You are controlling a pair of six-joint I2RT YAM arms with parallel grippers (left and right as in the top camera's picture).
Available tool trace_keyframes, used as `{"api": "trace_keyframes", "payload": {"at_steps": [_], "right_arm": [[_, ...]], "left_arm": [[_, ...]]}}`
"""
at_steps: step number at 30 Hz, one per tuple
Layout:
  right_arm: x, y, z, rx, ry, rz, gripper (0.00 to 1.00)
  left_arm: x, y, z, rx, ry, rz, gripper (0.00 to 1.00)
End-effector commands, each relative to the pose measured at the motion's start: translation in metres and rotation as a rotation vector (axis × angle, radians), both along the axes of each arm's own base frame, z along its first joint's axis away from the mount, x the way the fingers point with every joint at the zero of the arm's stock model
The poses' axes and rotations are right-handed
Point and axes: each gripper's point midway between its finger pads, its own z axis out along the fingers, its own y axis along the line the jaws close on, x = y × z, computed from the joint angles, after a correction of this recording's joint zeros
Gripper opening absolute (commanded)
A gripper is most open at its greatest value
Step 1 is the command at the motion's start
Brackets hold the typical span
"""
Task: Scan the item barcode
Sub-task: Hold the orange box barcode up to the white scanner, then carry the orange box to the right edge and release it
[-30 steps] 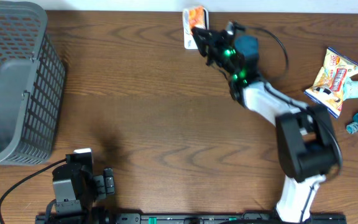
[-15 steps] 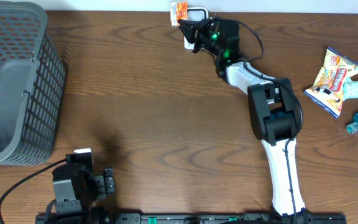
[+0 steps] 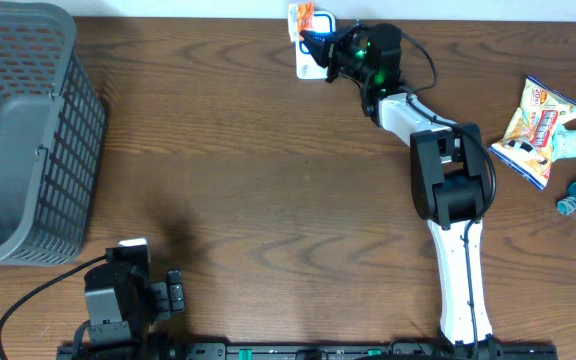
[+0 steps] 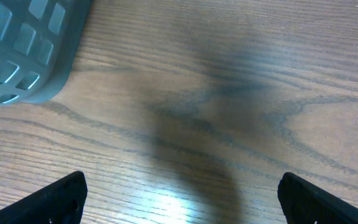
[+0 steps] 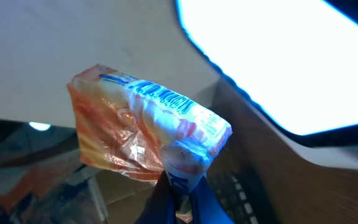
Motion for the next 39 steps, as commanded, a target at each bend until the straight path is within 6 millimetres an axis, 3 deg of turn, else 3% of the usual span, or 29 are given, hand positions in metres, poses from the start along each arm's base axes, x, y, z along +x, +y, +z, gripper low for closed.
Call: {"api": "trace_keyframes", "payload": {"at_steps": [1,3,7,11,15,17,20,23,26,28,31,39], "right_arm": [[-0.004,0.004,-0.004,0.000,0.020,0.043,0.01],[-0.009,0.006,-0.001,-0.026,-0.035,0.090,0.01],[-0.013,0.007,0.032,-0.135,-0.291,0.135,0.02],[-0.026,0.006,0.073,-0.193,-0.379,0.180,0.02],[-0.037,-0.020,0.099,-0.353,-0.409,0.183,0.02],[-0.038,-0.049,0.097,-0.533,-0.381,0.123,0.02],[-0.048,-0.132,0.079,-0.976,-0.192,-0.060,0.01],[-0.078,-0.228,0.081,-1.424,0.033,-0.271,0.01],[-0.110,-0.294,0.090,-1.736,0.206,-0.384,0.01],[-0.124,-0.323,0.087,-1.874,0.287,-0.366,0.01],[-0.139,-0.352,0.060,-1.949,0.382,-0.272,0.01],[-0.187,-0.434,-0.044,-1.907,0.696,-0.174,0.07]], "left_arm": [[-0.001,0.000,0.000,0.009,0.004,-0.007,0.98],[-0.001,0.000,0.000,0.009,0.004,-0.007,0.98],[0.000,0.000,0.000,0.009,0.003,-0.007,0.98],[0.000,0.000,0.000,0.009,0.003,-0.007,0.98],[0.000,0.000,0.000,0.009,0.003,-0.007,0.98],[0.000,0.000,0.000,0.009,0.003,-0.007,0.98],[-0.001,0.000,0.000,0.009,0.004,-0.007,0.98],[0.000,0.000,0.000,0.009,0.003,-0.007,0.98],[0.000,0.000,0.000,0.009,0.003,-0.007,0.98],[0.000,0.000,0.000,0.009,0.003,-0.007,0.98],[-0.001,0.000,0.000,0.009,0.004,-0.007,0.98],[0.000,0.000,0.000,0.009,0.003,-0.007,0.98]]}}
